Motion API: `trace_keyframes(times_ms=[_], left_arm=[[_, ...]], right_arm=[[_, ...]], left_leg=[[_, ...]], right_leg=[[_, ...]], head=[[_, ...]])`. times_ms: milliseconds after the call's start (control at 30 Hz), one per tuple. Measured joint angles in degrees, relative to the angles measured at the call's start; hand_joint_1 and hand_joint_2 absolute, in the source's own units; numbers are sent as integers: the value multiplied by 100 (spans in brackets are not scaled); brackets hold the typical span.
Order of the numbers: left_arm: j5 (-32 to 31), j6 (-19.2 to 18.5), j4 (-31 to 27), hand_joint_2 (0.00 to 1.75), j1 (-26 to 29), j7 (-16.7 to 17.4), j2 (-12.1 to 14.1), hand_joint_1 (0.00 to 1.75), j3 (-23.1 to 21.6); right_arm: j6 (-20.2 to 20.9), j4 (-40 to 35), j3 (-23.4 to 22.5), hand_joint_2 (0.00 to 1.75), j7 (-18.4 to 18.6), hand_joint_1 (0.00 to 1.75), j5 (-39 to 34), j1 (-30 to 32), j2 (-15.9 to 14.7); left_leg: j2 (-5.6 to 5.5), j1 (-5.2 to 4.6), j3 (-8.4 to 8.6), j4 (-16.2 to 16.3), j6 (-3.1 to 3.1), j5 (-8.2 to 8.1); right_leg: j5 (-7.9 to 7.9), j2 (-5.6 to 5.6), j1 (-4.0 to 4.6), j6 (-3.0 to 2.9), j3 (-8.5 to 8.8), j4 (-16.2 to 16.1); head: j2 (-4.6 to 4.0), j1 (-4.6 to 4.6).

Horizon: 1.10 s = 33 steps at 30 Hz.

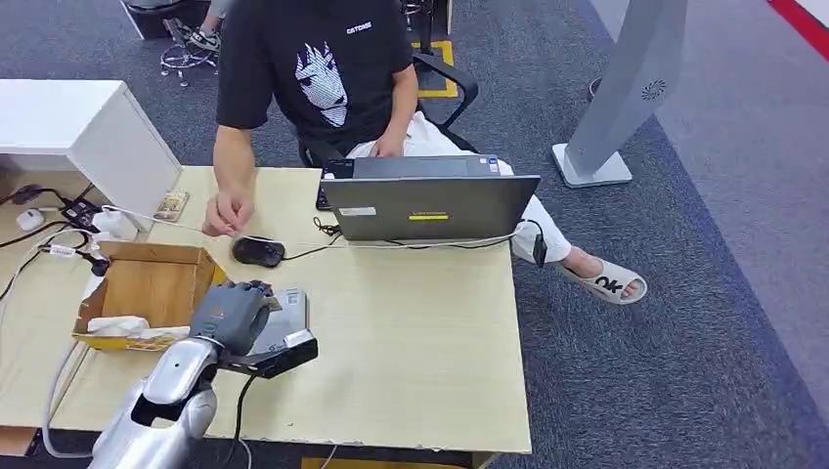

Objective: Pass the card to the sensor for recognition and then transmit it.

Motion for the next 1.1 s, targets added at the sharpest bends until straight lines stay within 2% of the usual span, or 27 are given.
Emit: trace_keyframes(times_ms=[700, 1100], left_arm=[[-258, 92, -175, 175, 84, 61, -15, 175, 0], [-374, 101, -28, 175, 261, 66, -168, 175, 0]], right_arm=[[17, 2, 0, 175, -9, 0, 22, -17, 0], [20, 2, 55, 175, 0, 0, 103, -21, 0]], left_leg=[[0, 0, 0, 0, 0, 0], [0, 0, 0, 0, 0, 0]], right_leg=[[0, 0, 0, 0, 0, 0], [0, 0, 0, 0, 0, 0]], head=[[0, 0], [0, 2]])
